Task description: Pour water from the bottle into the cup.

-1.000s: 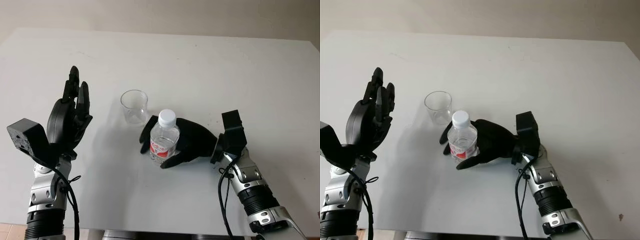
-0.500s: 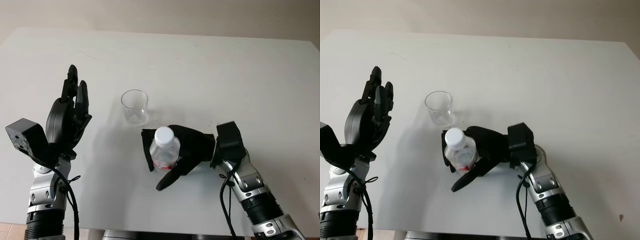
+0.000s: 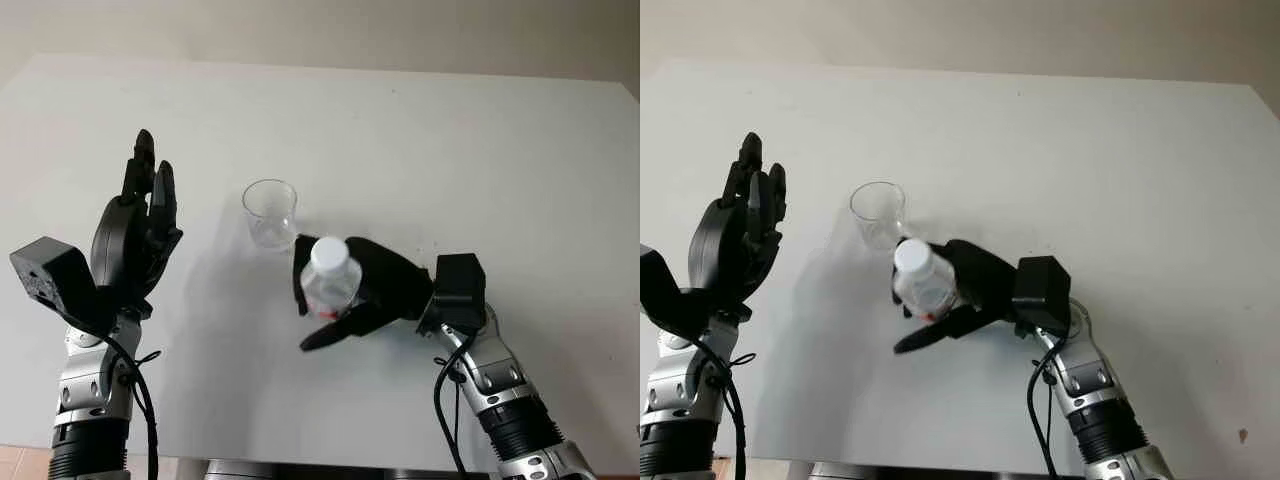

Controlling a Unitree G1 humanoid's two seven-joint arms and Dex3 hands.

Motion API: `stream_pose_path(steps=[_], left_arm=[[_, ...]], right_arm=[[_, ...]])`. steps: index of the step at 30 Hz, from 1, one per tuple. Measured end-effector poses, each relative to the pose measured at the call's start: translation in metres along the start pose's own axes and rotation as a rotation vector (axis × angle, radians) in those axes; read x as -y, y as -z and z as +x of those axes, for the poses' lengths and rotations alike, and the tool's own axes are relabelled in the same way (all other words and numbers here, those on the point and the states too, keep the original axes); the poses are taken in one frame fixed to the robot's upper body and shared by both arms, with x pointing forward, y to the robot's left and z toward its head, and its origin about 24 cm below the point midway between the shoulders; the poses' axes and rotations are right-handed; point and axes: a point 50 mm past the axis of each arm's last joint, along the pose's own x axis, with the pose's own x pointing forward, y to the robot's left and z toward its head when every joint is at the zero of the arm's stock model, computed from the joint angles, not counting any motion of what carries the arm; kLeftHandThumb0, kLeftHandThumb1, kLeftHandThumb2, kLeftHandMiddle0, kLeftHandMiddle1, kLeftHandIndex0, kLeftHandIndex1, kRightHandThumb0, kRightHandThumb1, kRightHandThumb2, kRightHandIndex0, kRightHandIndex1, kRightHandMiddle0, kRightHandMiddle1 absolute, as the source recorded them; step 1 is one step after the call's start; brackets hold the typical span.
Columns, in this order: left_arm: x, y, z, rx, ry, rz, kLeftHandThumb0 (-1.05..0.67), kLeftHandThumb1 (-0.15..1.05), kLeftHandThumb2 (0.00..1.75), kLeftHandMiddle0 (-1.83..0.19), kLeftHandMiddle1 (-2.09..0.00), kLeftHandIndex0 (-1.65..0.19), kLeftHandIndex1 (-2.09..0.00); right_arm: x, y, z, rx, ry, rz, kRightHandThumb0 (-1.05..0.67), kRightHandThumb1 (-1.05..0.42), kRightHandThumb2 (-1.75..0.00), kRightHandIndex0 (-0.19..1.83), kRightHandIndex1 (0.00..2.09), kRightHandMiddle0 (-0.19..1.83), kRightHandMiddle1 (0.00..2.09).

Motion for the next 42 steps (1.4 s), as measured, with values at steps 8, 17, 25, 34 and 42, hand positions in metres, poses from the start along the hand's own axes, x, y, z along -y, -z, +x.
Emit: stream_pose_path(steps=[8, 17, 25, 34, 42], left_arm=[[0.000, 0.000, 0.001, 0.003, -0.001, 0.001, -0.67, 1.05, 0.65, 0.19, 0.00, 0.19, 0.00], [0.001, 0.000, 0.000, 0.005, 0.003, -0.004, -0.67, 1.05, 0.65, 0.19, 0.00, 0.19, 0.00], [0.001, 0.001, 0.000, 0.004, -0.002, -0.007, -0.68, 1.05, 0.64, 0.19, 0.00, 0.19, 0.00], [0.001, 0.002, -0.001, 0.000, -0.006, -0.008, -0.68, 1.05, 0.64, 0.19, 0.00, 0.19, 0.00], [0.001, 0.003, -0.002, -0.003, -0.010, -0.011, -0.67, 1.05, 0.64, 0.19, 0.00, 0.19, 0.00]], right_arm=[[0.046, -0.016, 0.007, 0.039, 0.314, -0.070, -0.21, -1.05, -0.23, 1.46, 2.09, 1.53, 2.09], [0.087, -0.039, 0.022, 0.014, 0.424, -0.417, -0.13, -1.05, -0.17, 0.99, 2.09, 0.95, 2.09], [0.115, -0.065, 0.053, -0.114, 0.450, -0.852, -0.18, -1.04, -0.11, 0.88, 2.09, 0.81, 2.09], [0.117, -0.077, 0.076, -0.242, 0.411, -1.117, -0.18, -1.04, -0.09, 0.95, 2.09, 0.68, 2.09], [0.108, -0.083, 0.092, -0.292, 0.403, -1.182, -0.20, -1.03, -0.08, 0.94, 2.09, 0.67, 2.09]])
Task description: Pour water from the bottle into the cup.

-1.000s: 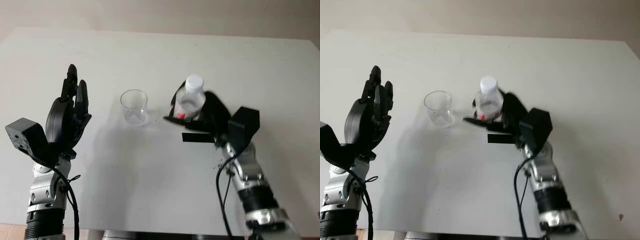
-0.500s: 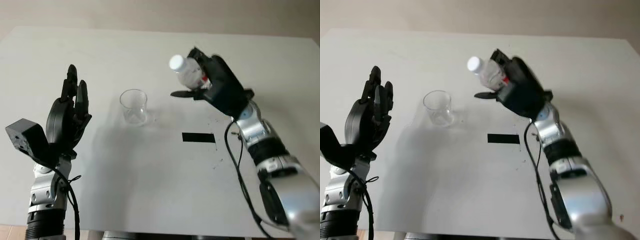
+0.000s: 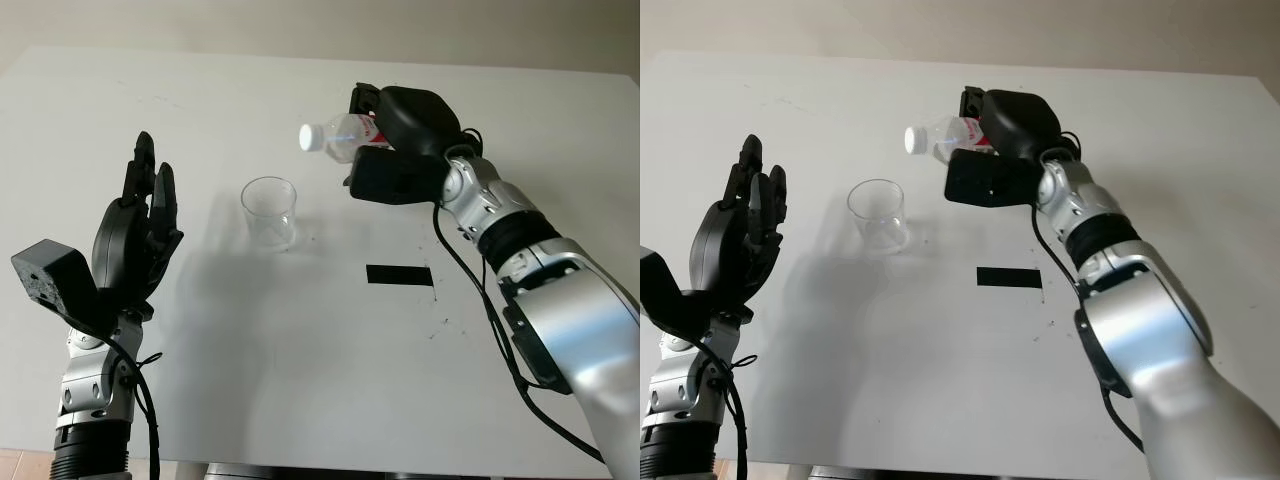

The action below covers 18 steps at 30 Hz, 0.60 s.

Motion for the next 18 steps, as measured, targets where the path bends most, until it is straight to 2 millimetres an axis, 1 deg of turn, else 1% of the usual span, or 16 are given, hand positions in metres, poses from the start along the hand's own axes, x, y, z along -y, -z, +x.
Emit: stream_pose_path(steps=[5, 9, 13, 16, 18], left_arm=[[0.001, 0.001, 0.000, -0.002, -0.006, 0.000, -0.68, 1.05, 0.64, 0.19, 0.00, 0.19, 0.00], [0.001, 0.001, 0.000, -0.003, -0.014, -0.002, -0.68, 1.05, 0.64, 0.19, 0.00, 0.19, 0.00], [0.002, 0.002, 0.000, -0.005, -0.013, 0.001, -0.68, 1.05, 0.64, 0.19, 0.00, 0.19, 0.00], [0.002, 0.002, 0.000, -0.004, -0.015, 0.001, -0.68, 1.05, 0.65, 0.19, 0.00, 0.19, 0.00], [0.003, 0.003, 0.000, -0.005, -0.017, -0.004, -0.68, 1.05, 0.65, 0.19, 0.00, 0.19, 0.00]], right_arm=[[0.001, -0.011, 0.003, 0.026, 0.013, 0.001, -0.20, -1.04, -0.07, 0.89, 2.09, 0.58, 2.09], [0.001, -0.016, 0.005, 0.046, 0.016, -0.017, -0.21, -1.05, -0.07, 0.88, 2.09, 0.56, 2.09], [0.001, -0.021, 0.004, 0.090, 0.030, -0.048, -0.22, -1.05, -0.08, 0.81, 2.09, 0.49, 2.09], [0.000, -0.023, 0.004, 0.127, 0.048, -0.105, -0.23, -1.05, -0.08, 0.77, 2.09, 0.35, 2.09], [0.000, -0.024, 0.002, 0.171, 0.080, -0.186, -0.23, -1.05, -0.09, 0.78, 2.09, 0.30, 2.09]])
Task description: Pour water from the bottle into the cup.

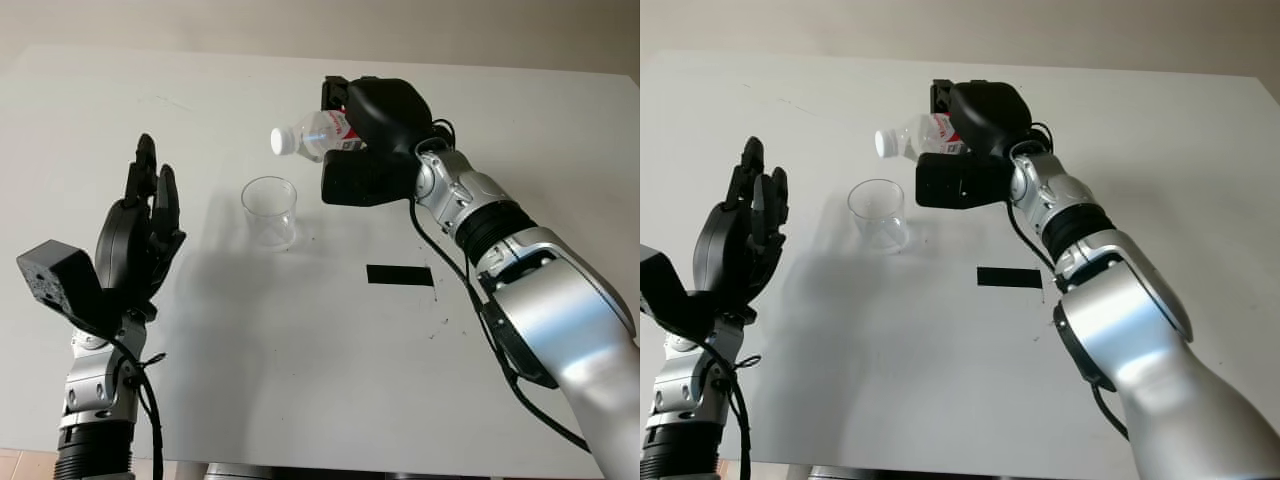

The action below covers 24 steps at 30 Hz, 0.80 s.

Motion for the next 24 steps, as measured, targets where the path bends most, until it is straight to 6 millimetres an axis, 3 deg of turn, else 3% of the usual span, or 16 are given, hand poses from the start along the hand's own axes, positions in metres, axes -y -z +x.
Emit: stream_pose_path(steps=[7, 11, 24], left_arm=[[0.001, 0.001, 0.000, -0.002, -0.002, -0.005, -0.69, 1.05, 0.65, 0.19, 0.00, 0.19, 0.00], [0.001, 0.001, 0.000, -0.002, -0.001, -0.006, -0.69, 1.05, 0.65, 0.19, 0.00, 0.19, 0.00], [0.002, 0.003, 0.000, -0.015, -0.006, -0.017, -0.69, 1.05, 0.63, 0.19, 0.00, 0.19, 0.00]], right_arm=[[0.012, -0.004, -0.001, 0.182, 0.124, -0.279, -0.29, -1.05, -0.16, 1.02, 2.09, 0.47, 2.09], [0.012, -0.007, -0.002, 0.244, 0.157, -0.363, -0.31, -1.05, -0.12, 1.14, 2.09, 0.59, 2.09], [0.015, -0.011, -0.002, 0.335, 0.203, -0.504, -0.34, -1.04, -0.07, 1.17, 2.09, 0.68, 2.09]])
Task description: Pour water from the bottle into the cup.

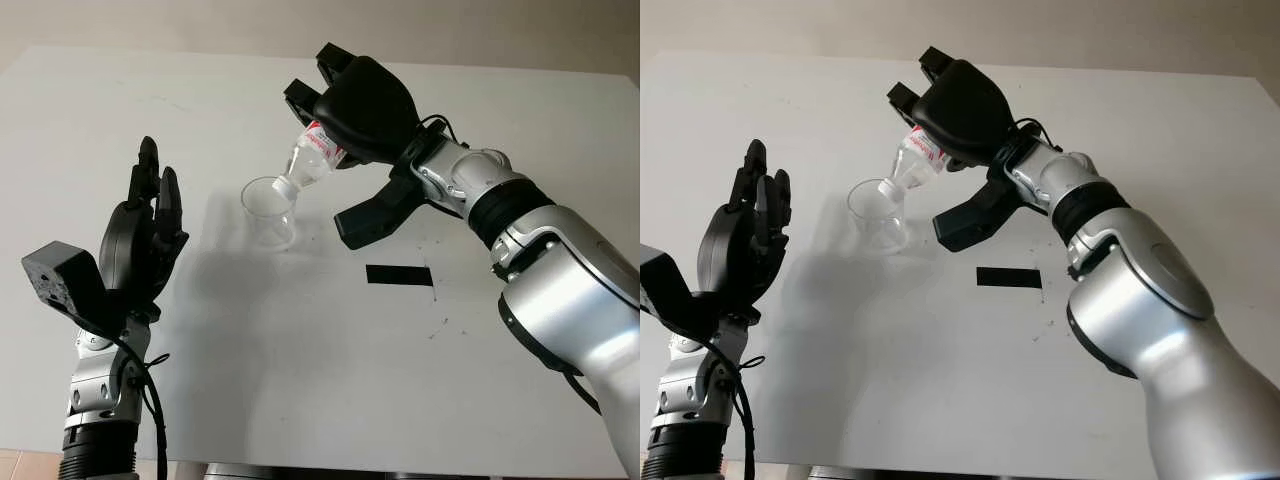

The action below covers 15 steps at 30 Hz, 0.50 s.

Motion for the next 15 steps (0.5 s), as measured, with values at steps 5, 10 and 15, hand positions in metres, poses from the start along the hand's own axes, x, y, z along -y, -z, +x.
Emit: stream_pose_path(steps=[5, 10, 15], left_arm=[[0.0003, 0.0002, 0.0000, 0.000, 0.000, -0.001, -0.69, 1.05, 0.63, 0.19, 0.00, 0.19, 0.00], [0.0003, 0.0002, 0.0000, 0.000, 0.001, 0.000, -0.69, 1.05, 0.63, 0.19, 0.00, 0.19, 0.00], [0.0003, 0.0001, 0.0001, 0.000, 0.001, 0.000, -0.69, 1.05, 0.63, 0.19, 0.00, 0.19, 0.00]], right_arm=[[-0.0002, 0.0002, -0.0002, -0.002, 0.000, 0.002, -0.34, -1.04, -0.06, 1.15, 2.09, 0.69, 2.09], [0.0027, 0.0028, 0.0017, -0.064, 0.017, 0.099, -0.28, -1.05, -0.11, 1.13, 2.09, 0.68, 2.09], [0.0067, 0.0081, 0.0041, -0.187, 0.042, 0.322, -0.23, -1.05, -0.15, 0.96, 2.09, 0.56, 2.09]])
